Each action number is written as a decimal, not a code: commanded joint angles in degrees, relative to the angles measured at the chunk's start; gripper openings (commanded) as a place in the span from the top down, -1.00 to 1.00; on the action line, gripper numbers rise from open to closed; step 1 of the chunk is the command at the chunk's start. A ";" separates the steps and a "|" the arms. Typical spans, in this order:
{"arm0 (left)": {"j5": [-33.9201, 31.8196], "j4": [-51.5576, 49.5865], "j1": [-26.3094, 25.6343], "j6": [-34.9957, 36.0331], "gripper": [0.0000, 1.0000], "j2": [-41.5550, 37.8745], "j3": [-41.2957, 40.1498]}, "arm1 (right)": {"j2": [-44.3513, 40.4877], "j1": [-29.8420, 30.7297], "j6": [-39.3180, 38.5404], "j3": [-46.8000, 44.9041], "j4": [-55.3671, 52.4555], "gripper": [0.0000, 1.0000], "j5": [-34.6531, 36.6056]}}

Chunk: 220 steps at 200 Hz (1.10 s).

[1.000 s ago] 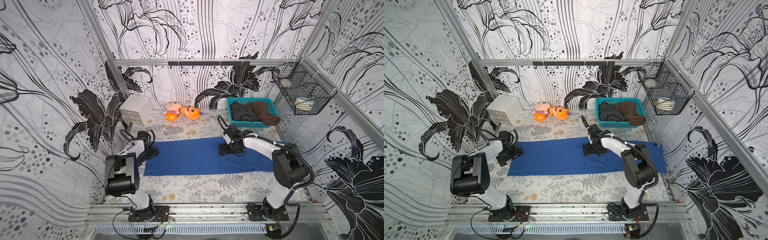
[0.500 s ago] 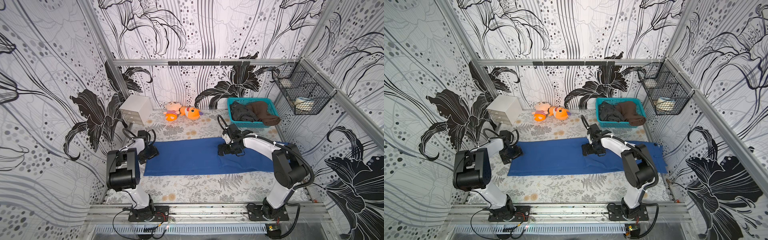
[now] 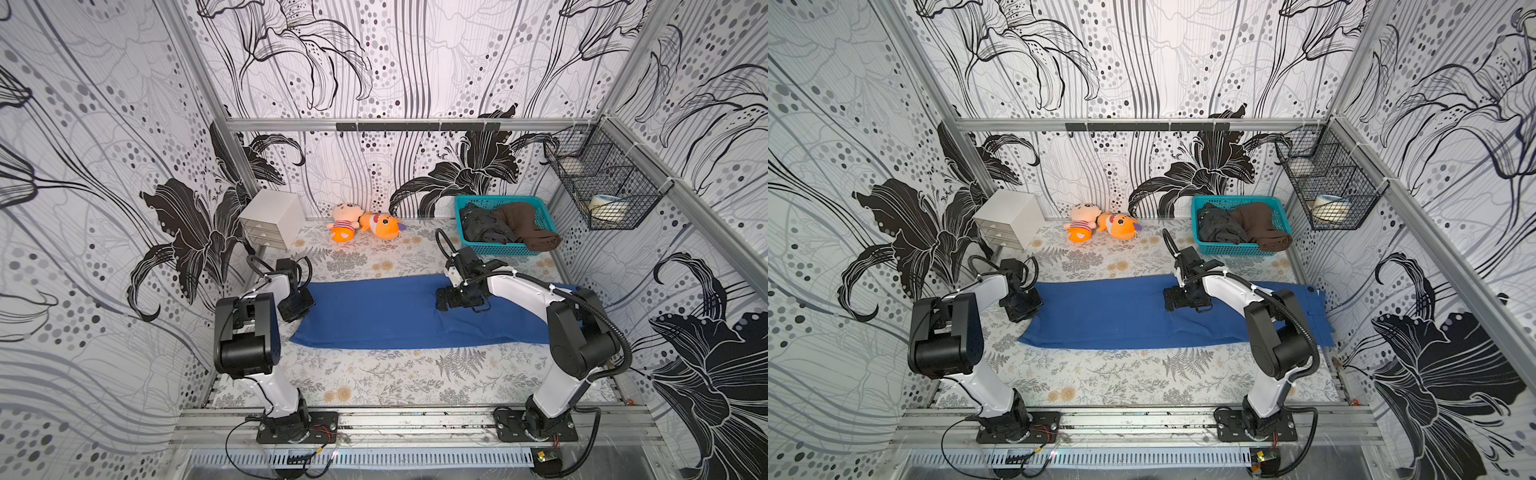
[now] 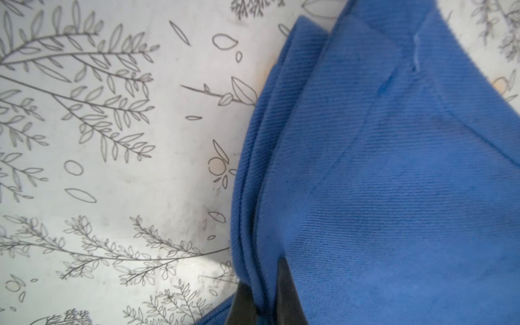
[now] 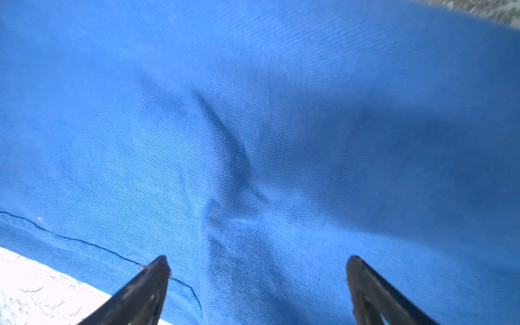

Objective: Roll up the long pants
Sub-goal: Fold the long pant at the center of the board.

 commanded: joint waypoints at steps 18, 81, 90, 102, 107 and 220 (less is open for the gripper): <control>-3.84 -1.44 4.98 0.05 1.00 -2.85 1.47 | -1.78 0.26 -1.64 0.82 -2.86 -0.99 1.35; -16.15 -16.54 9.29 6.17 1.00 -3.88 17.97 | -1.24 0.26 -1.42 2.23 -4.19 -0.99 1.71; -17.04 -17.38 9.79 7.15 1.00 -4.57 18.97 | -0.93 0.26 -1.28 2.45 -4.36 -0.99 1.86; -17.03 -18.26 11.22 8.18 1.00 -5.42 20.09 | -0.41 0.26 -1.20 2.96 -4.84 -0.99 2.19; -17.04 -18.63 11.79 8.69 1.00 -5.70 20.64 | -0.24 0.26 -1.24 3.25 -5.16 -0.99 2.31; -0.50 -21.40 18.21 14.36 1.00 -7.18 26.06 | -2.99 0.26 0.61 4.59 -9.52 -0.99 5.98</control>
